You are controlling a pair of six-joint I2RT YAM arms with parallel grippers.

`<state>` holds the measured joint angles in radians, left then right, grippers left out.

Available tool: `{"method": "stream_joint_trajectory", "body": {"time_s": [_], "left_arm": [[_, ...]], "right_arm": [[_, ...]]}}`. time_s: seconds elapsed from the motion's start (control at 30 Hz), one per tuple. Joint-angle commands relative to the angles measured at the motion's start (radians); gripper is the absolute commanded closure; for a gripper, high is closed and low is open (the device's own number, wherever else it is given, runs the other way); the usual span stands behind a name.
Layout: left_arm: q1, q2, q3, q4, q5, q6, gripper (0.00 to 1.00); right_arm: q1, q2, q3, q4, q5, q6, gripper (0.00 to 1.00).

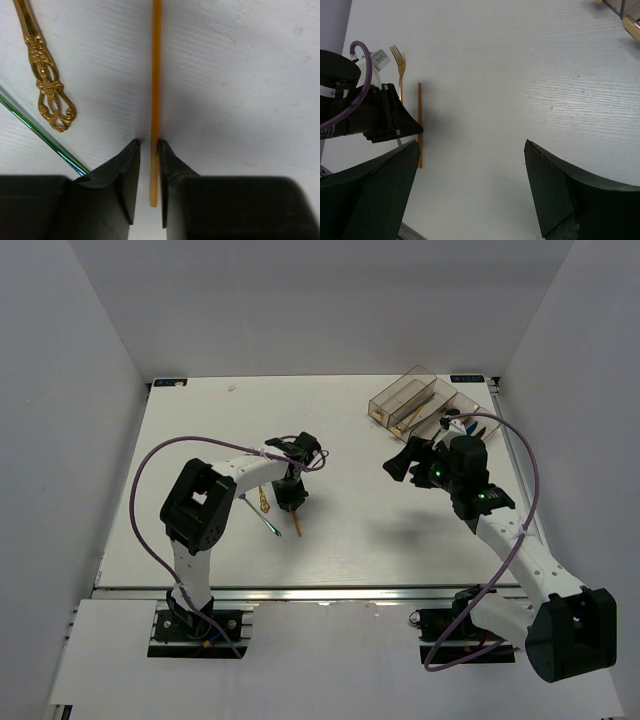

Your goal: Sort the eating utensils into containers

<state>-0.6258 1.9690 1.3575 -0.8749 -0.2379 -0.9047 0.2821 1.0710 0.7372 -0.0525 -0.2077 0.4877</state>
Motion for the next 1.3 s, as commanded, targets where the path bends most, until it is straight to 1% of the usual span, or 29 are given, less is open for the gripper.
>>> {"method": "stream_joint_trajectory", "body": {"time_s": [0.0,0.13,0.17,0.2,0.3,0.33,0.37,0.43,0.5,0.6,0.63,0.73,0.87,0.9,1.07,1.27], "left_arm": [[-0.008,0.054,-0.049,-0.020,0.047,0.013,0.72],[-0.008,0.050,-0.095,0.040,0.091,0.009,0.86],[-0.008,0.048,-0.103,0.057,0.095,0.009,1.00],[-0.008,0.045,-0.116,0.065,0.098,0.009,1.00],[-0.008,0.030,-0.135,0.094,0.110,0.018,1.00],[-0.008,0.025,-0.136,0.102,0.117,0.038,1.00],[-0.009,0.016,-0.136,0.115,0.117,0.046,1.00],[-0.018,-0.034,-0.130,0.126,0.100,0.061,1.00],[-0.023,-0.112,-0.133,0.157,0.068,0.075,1.00],[-0.028,-0.200,-0.153,0.215,0.042,0.087,1.00],[-0.028,-0.250,-0.161,0.230,0.045,0.089,1.00],[-0.034,-0.333,-0.204,0.303,0.086,0.105,1.00],[-0.035,-0.396,-0.242,0.378,0.150,0.109,1.00],[-0.035,-0.407,-0.250,0.393,0.179,0.109,1.00],[-0.037,-0.464,-0.282,0.485,0.278,0.092,1.00],[-0.040,-0.512,-0.301,0.540,0.342,0.081,1.00]], "right_arm": [[0.005,-0.028,-0.007,0.037,-0.016,-0.012,0.11],[0.003,-0.040,-0.009,0.036,-0.016,-0.014,0.11],[0.003,-0.042,-0.012,0.037,-0.019,-0.014,0.11],[0.005,-0.046,-0.015,0.042,-0.024,-0.015,0.11],[0.002,-0.045,-0.054,0.146,-0.169,-0.012,0.11],[0.000,-0.039,-0.061,0.193,-0.244,0.012,0.11],[0.002,-0.020,-0.073,0.218,-0.280,0.023,0.11],[0.000,0.004,-0.091,0.291,-0.353,0.072,0.10],[0.002,0.047,-0.111,0.318,-0.369,0.112,0.11],[0.012,0.089,-0.117,0.318,-0.360,0.130,0.11],[0.018,0.096,-0.122,0.325,-0.358,0.135,0.11],[0.069,0.124,-0.137,0.393,-0.368,0.175,0.12],[0.201,0.188,-0.150,0.457,-0.317,0.206,0.15],[0.221,0.199,-0.156,0.498,-0.309,0.224,0.15],[0.356,0.262,-0.167,0.589,-0.202,0.233,0.18],[0.431,0.326,-0.124,0.596,-0.098,0.238,0.23]]}}
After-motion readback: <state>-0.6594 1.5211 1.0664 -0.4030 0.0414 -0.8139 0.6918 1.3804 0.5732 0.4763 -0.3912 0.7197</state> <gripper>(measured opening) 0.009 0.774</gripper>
